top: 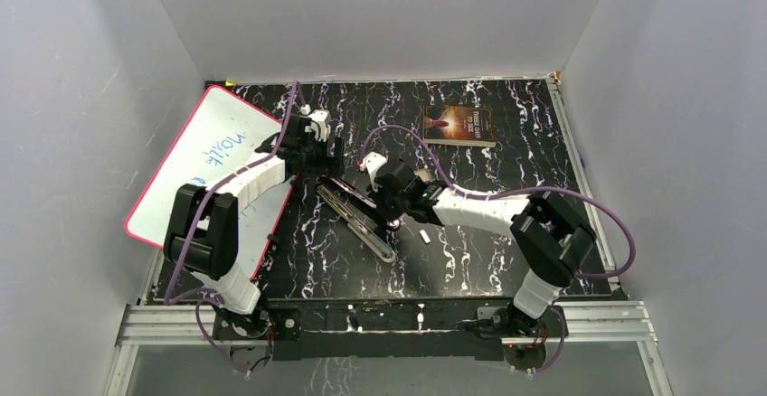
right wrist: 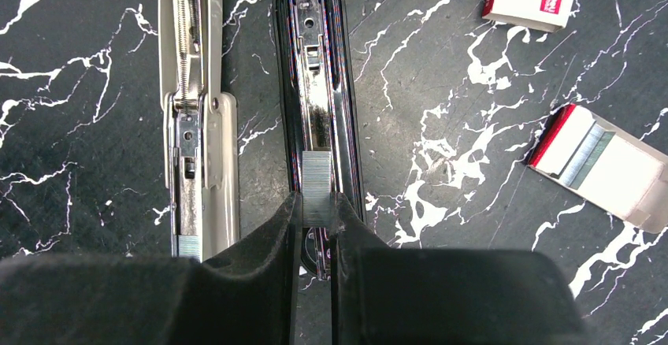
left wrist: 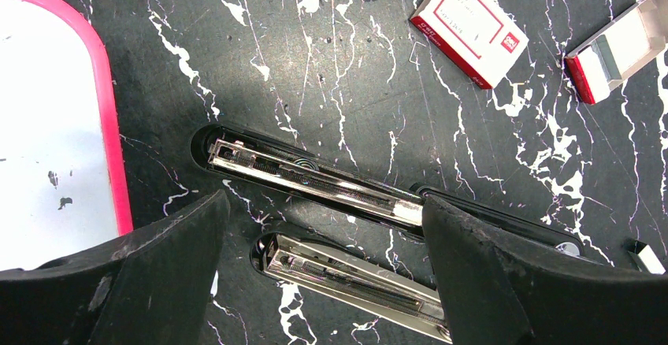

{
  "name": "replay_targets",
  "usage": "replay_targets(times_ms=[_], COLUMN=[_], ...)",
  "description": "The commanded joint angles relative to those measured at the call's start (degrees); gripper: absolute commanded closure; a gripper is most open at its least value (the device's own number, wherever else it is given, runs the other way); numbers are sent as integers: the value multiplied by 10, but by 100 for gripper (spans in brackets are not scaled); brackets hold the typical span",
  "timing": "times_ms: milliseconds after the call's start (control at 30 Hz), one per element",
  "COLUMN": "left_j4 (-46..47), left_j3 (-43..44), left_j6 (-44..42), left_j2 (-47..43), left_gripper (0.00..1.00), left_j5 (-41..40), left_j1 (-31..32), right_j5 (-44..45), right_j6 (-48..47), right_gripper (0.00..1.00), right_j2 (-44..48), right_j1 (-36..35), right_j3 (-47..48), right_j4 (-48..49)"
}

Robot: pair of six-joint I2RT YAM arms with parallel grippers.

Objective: Load the staples into the stapler

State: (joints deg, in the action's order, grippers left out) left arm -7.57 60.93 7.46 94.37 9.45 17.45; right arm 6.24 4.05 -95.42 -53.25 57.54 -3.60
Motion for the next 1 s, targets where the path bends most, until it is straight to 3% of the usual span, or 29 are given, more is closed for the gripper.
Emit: replay_targets(times_ms=[0, 967], left_j4=[-7, -7], left_j3=[21, 21], left_j6=[-6, -6], left_j2=[-9, -10], left_gripper=[9, 9], left_j5=[-1, -1], left_j1=[-2, -2], right_j5=[4, 16], right_j6=[-6, -6], right_gripper=[100, 100], right_j2=[-6, 17], right_j1=[3, 3], right_j3=[24, 14], right_j4=[-3, 11])
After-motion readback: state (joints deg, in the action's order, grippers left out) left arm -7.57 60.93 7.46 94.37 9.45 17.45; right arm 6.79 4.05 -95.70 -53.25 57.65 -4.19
